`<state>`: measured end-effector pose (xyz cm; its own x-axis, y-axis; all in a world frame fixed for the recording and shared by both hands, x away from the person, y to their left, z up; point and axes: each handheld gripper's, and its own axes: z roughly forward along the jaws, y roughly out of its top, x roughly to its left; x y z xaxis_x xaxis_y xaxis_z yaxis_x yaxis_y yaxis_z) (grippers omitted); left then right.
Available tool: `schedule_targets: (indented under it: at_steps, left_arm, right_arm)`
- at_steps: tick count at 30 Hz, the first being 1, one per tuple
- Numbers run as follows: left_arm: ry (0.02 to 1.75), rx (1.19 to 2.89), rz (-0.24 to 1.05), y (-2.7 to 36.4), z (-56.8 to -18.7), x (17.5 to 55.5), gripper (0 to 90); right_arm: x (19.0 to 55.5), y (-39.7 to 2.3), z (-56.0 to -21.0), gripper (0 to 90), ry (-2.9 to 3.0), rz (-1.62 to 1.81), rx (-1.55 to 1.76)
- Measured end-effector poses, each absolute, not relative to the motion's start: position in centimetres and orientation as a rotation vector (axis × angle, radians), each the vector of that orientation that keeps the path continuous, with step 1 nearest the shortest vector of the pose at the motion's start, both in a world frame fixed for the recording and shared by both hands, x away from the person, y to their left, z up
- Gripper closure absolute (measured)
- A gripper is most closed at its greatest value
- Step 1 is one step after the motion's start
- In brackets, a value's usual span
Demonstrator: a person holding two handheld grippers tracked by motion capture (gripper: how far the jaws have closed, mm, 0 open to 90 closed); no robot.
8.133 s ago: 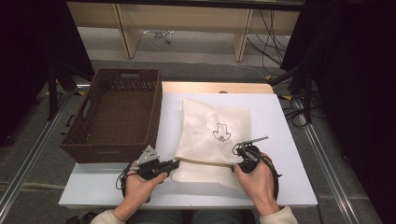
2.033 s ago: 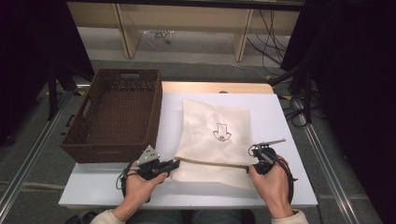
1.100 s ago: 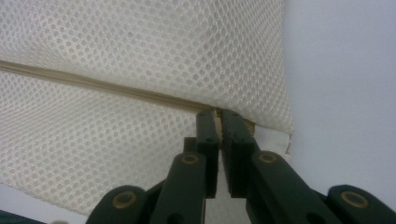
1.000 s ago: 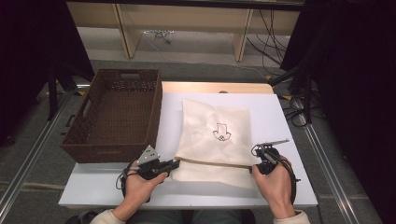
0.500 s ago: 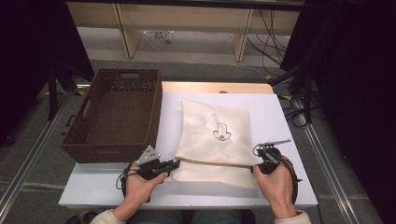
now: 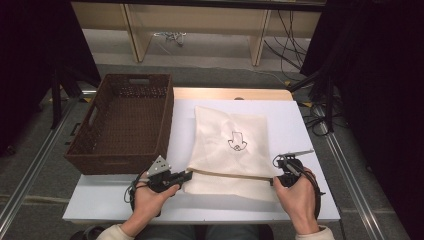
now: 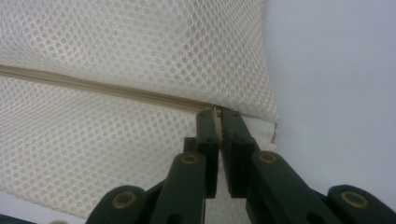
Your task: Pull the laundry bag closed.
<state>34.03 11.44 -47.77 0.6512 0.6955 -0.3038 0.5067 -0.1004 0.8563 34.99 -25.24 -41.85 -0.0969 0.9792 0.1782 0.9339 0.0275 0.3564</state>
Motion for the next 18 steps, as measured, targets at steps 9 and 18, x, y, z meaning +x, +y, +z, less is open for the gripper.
schedule_targets:
  at_steps: [9, 18]
  left_arm:
    - [0.959, 1.765, 0.218, 11.48, -47.78, 34.07, 85.4]
    - [0.958, 1.764, 0.219, 11.45, -47.77, 34.07, 85.4]
  right_arm:
    - [35.06, -25.60, -42.00, 87.6, 2.193, 0.572, 2.003]
    - [35.04, -25.78, -42.08, 87.6, 2.187, 0.572, 2.010]
